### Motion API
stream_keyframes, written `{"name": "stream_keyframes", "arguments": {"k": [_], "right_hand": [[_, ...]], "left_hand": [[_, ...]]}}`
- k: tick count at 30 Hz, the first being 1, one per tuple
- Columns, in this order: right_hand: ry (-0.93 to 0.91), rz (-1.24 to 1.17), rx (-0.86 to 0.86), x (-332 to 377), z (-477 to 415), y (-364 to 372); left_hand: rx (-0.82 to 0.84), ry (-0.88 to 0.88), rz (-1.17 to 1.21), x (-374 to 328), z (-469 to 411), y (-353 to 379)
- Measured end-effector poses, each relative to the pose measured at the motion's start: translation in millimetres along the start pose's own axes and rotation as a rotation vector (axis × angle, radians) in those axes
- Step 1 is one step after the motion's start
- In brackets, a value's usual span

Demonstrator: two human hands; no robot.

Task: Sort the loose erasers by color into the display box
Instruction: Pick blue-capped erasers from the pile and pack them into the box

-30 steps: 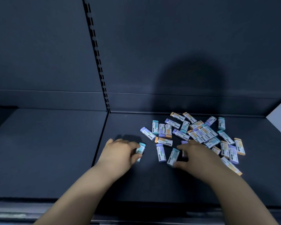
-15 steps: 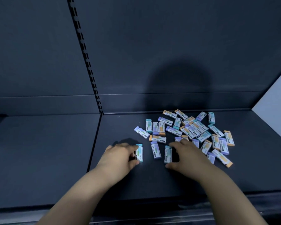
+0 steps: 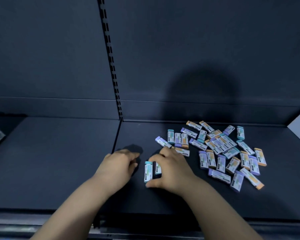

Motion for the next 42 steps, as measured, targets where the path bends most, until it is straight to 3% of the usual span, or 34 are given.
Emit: {"name": "stream_keyframes", "arguments": {"k": [4, 10, 19, 28, 35, 42], "right_hand": [[0.035, -0.029, 0.043, -15, -4, -2], [0.083, 0.072, 0.136, -36, -8, -10], [0.042, 0.066, 0.056, -36, -4, -7], [-0.058, -0.096, -0.064, -17, 0, -20], [-0.059, -0.193, -0.111, 43, -13, -20], [0.011, -0.291, -0.163, 157, -50, 6]], "left_hand": [[0.133, 0.010, 0.060, 6, 3, 5], [0.282, 0.032, -0.056, -3, 0, 15], [0.231, 0.012, -0.043, -12, -3, 21], [-0.013, -0.071, 0.045, -1, 15, 1], [-0.125, -0.064, 0.086, 43, 44, -40], [-0.107, -0.006, 0.010, 147, 80, -111]]}}
Point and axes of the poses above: each hand's wrist, its own z-axis away from the middle knuckle, its own y-axis out of the palm, x = y × z, the point moved 4 cm from there along -z, towards the middle knuckle, and after that the axes turned 12 degrees about z, right-handed, at the moved point
